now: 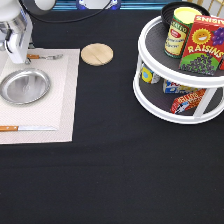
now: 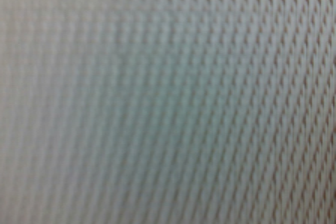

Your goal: Arrange plate and fork

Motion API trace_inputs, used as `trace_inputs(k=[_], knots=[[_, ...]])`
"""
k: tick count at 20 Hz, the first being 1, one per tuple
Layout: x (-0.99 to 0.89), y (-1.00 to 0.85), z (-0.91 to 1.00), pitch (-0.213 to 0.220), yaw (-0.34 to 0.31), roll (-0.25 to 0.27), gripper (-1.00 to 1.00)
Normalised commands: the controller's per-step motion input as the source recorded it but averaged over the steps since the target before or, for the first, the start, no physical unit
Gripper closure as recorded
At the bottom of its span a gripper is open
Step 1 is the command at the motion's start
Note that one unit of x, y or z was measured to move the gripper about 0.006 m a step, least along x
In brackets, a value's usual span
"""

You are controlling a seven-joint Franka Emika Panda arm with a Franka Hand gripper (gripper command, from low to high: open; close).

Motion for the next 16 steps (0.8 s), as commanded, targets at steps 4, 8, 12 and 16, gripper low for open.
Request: trace_inputs(k=[4,8,12,16], knots=[[0.18,0.69,0.78,0.048,0.035,-0.108,-1.00],[0.29,0.83,0.82,0.080,0.027,-0.154,-1.00],[0.10,0.44,0.38,0.040,0.043,-0.109,-1.00],[0.00,0.00,0.00,0.000,0.000,0.000,-1.00]])
